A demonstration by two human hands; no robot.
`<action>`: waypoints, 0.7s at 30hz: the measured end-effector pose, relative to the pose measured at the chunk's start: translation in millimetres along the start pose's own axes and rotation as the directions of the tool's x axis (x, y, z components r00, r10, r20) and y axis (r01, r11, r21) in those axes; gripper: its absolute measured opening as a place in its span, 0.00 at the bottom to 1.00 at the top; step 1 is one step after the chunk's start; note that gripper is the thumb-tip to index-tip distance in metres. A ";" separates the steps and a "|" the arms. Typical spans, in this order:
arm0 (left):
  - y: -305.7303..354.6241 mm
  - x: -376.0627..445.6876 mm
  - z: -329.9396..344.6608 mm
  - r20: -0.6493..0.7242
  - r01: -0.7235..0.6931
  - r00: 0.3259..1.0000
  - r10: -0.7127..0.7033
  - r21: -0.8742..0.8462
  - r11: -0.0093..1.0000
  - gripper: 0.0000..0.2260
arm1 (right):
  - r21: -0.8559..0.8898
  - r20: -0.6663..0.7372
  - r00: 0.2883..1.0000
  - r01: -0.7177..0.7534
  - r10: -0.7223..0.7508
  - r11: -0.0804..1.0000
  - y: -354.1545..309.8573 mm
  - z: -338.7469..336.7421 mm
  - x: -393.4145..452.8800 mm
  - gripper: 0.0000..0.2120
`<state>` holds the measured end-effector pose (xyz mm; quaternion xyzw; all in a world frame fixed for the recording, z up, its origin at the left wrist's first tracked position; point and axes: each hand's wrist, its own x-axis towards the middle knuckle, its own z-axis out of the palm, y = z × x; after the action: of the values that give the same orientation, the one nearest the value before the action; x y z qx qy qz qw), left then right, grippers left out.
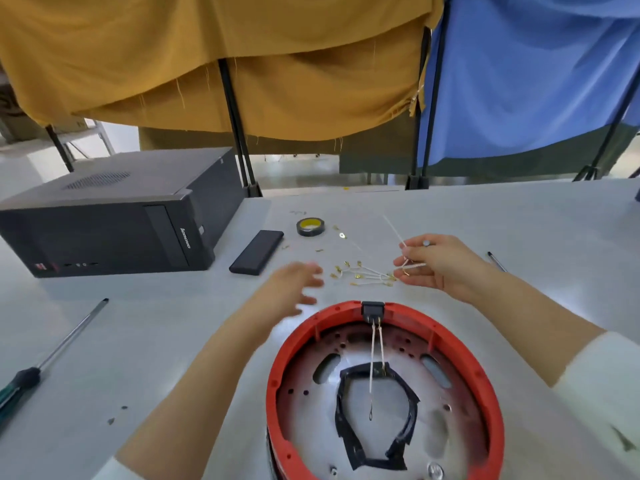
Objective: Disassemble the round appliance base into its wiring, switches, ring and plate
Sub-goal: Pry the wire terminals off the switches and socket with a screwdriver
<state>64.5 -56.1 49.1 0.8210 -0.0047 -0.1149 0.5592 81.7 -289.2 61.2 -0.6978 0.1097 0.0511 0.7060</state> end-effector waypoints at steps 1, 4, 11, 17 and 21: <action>-3.4 -2.1 8.8 0.064 -0.034 0.998 0.026 0.117 0.993 0.11 | 0.003 -0.011 0.999 -0.036 0.036 0.999 5.7 1.8 12.0 0.04; -14.8 -4.9 30.8 0.092 -0.203 0.979 0.182 0.387 0.900 0.14 | -0.003 -0.025 0.991 -0.131 0.131 0.991 22.8 11.5 40.6 0.05; -18.5 -7.3 34.6 0.093 -0.302 0.951 0.296 0.500 0.812 0.16 | -0.299 -0.076 0.997 -0.051 0.030 0.953 34.0 24.1 71.0 0.06; -21.7 -8.0 36.8 0.087 -0.335 0.931 0.354 0.589 0.736 0.14 | -0.707 -0.047 0.971 0.134 -0.235 0.694 26.7 14.8 54.1 0.11; -19.7 -9.6 37.0 0.102 -0.322 0.940 0.325 0.577 0.751 0.13 | -0.825 0.028 0.896 0.271 -0.443 0.496 20.1 9.2 23.4 0.16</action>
<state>45.5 -81.3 19.9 0.9397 -0.1804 -0.0076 0.2904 100.7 -281.5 36.3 -0.9502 -0.0073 -0.1182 0.2884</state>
